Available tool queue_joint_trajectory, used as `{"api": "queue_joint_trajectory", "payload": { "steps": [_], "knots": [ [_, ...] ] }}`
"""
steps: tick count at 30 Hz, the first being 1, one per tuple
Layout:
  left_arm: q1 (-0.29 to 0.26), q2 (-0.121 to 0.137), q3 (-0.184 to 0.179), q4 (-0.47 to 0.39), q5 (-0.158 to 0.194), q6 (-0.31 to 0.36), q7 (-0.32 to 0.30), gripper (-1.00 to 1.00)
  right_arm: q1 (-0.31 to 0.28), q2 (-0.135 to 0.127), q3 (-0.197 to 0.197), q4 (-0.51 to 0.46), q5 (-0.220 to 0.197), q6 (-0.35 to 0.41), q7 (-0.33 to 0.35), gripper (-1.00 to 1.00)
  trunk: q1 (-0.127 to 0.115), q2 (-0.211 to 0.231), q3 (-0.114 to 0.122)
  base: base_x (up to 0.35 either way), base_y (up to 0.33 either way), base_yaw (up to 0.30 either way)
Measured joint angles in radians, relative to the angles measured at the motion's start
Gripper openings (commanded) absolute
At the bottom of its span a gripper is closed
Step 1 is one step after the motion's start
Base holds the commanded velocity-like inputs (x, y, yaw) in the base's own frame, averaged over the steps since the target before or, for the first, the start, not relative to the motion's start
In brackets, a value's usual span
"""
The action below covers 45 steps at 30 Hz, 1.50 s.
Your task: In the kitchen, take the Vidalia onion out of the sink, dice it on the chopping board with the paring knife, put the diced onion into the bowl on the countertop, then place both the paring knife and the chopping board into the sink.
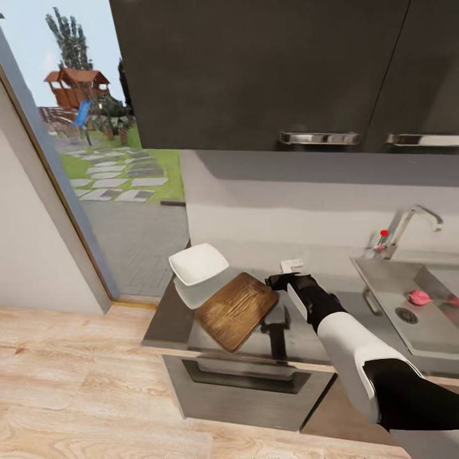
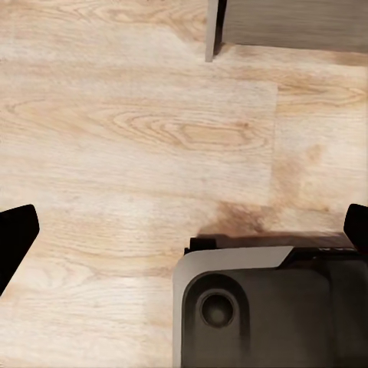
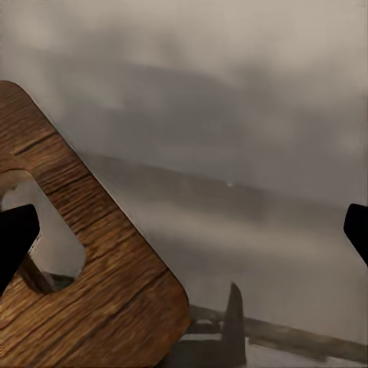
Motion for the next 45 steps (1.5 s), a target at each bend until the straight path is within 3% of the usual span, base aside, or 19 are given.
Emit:
{"api": "queue_joint_trajectory", "payload": {
  "steps": [15, 27, 45],
  "knots": [
    [0.000, 0.001, 0.000, -0.001, 0.000, 0.000, 0.000, 1.00, 0.000, 0.003, 0.000, 0.002, 0.000, -0.017, -0.001, 1.00, 0.000, 0.000, -0.023, 0.060, 0.038, 0.000],
    [0.000, 0.001, 0.000, -0.001, 0.000, 0.000, 0.000, 1.00, 0.000, 0.002, 0.000, 0.036, 0.000, -0.073, 0.000, 1.00, 0.000, 0.000, -0.024, 0.000, 0.000, 0.000],
    [0.000, 0.000, 0.000, 0.000, 0.000, 0.000, 0.000, 1.00, 0.000, 0.003, 0.000, 0.067, -0.001, -0.080, 0.001, 1.00, 0.000, 0.000, -0.024, 0.000, 0.000, 0.000]
  ]
}}
